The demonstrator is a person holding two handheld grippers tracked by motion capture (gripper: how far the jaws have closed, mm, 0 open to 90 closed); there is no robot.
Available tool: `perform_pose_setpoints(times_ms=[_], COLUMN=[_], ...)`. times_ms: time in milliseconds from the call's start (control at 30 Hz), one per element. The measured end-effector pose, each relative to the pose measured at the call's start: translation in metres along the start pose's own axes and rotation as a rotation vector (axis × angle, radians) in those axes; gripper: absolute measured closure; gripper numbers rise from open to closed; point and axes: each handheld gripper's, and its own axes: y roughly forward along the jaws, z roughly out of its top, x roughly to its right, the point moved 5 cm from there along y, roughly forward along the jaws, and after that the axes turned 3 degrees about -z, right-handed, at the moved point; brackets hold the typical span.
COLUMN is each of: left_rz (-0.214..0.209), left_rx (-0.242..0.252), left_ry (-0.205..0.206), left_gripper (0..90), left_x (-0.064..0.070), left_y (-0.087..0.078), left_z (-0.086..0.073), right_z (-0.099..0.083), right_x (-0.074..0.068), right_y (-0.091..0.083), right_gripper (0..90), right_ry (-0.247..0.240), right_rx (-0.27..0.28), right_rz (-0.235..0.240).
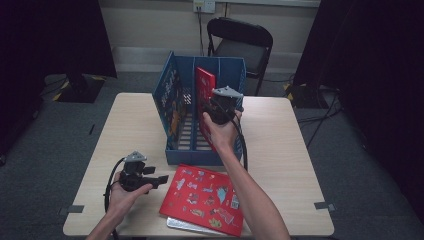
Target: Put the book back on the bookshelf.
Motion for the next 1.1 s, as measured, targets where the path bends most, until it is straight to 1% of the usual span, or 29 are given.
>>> perform_pose_setpoints(times_ms=[33, 67, 100, 133, 167, 200, 233, 300, 367, 400, 433, 533, 600, 633, 667, 700, 733, 800, 833, 933, 1000, 1100], left_rz=[-0.004, 0.002, 0.002, 0.003, 0.004, 0.004, 0.004, 0.003, 0.001, 0.001, -0.001, -0.006, -0.004, -0.002, -0.003, -0.006, -0.007, -0.004, -0.005, -0.008, -0.007, -0.006], left_rx=[-0.005, -0.003, -0.003, -0.003, -0.006, -0.004, -0.003, -0.004, -0.004, -0.004, -0.007, -0.013, -0.015, -0.009, -0.009, -0.008, -0.011, -0.010, -0.010, -0.018, -0.013, -0.004], left_ry=[0.001, 0.004, 0.004, 0.003, 0.005, 0.006, 0.004, 0.003, 0.000, 0.000, 0.005, 0.007, 0.010, 0.009, 0.010, 0.009, 0.012, 0.013, 0.010, 0.016, 0.016, 0.010], left_gripper=[28.6, 28.6, 28.6, 28.6, 28.6, 28.6, 28.6, 28.7, 28.7, 28.6, 28.7, 28.7, 28.7, 28.7, 28.7, 28.7, 28.7, 28.7, 28.7, 28.7, 28.7, 28.8], left_x=[0.000, 0.000, 0.000, 0.000, 0.000, 0.000, 0.000, 0.000, 0.000, 0.000, 0.001, 0.001, 0.001, 0.001, 0.001, 0.002, 0.002, 0.002, 0.002, 0.003, 0.003, 0.002], left_y=[0.000, 0.000, 0.000, 0.000, 0.000, 0.000, 0.001, 0.001, 0.001, 0.001, 0.001, 0.001, 0.001, 0.002, 0.002, 0.001, 0.001, 0.001, 0.001, 0.000, 0.000, 0.000], left_z=[0.000, 0.000, 0.000, 0.000, 0.000, 0.000, 0.000, 0.000, 0.000, 0.000, 0.000, 0.000, -0.001, -0.001, -0.001, -0.001, -0.001, -0.001, -0.001, -0.001, -0.001, -0.002], right_z=[0.001, 0.002, 0.002, 0.002, 0.003, 0.002, 0.002, 0.001, 0.000, 0.000, 0.000, 0.001, 0.001, 0.002, 0.004, 0.004, 0.005, 0.005, 0.004, 0.000, -0.004, -0.012], right_x=[0.001, 0.001, 0.001, 0.002, 0.002, 0.005, 0.006, 0.005, 0.002, 0.002, 0.003, 0.002, 0.001, 0.000, 0.001, 0.001, 0.002, 0.002, 0.001, -0.001, -0.002, -0.002], right_y=[0.001, 0.001, 0.001, 0.001, 0.001, 0.001, 0.001, 0.001, 0.001, 0.001, 0.002, 0.003, 0.002, 0.002, 0.001, 0.001, 0.001, 0.003, 0.004, 0.006, 0.008, 0.012], right_gripper=[71.7, 75.1, 75.1, 78.6, 79.1, 79.7, 80.0, 80.2, 80.3, 80.3, 80.3, 80.3, 80.4, 80.3, 80.4, 80.4, 80.4, 80.3, 80.3, 80.3, 80.2, 80.2], right_ry=[0.000, 0.002, 0.002, -0.010, -0.007, 0.024, 0.044, 0.056, 0.040, 0.040, 0.045, 0.060, 0.054, 0.049, 0.053, 0.053, 0.070, 0.069, 0.068, 0.090, 0.080, 0.074], right_rx=[-0.019, -0.023, -0.023, -0.028, -0.032, -0.028, -0.021, -0.003, 0.018, 0.018, 0.037, 0.052, 0.057, 0.061, 0.084, 0.084, 0.100, 0.103, 0.109, 0.126, 0.134, 0.125], right_rz=[-0.004, -0.007, -0.007, -0.032, -0.039, -0.030, -0.029, -0.032, -0.051, -0.051, -0.056, -0.054, -0.055, -0.064, -0.069, -0.069, -0.074, -0.078, -0.079, -0.080, -0.085, -0.078])
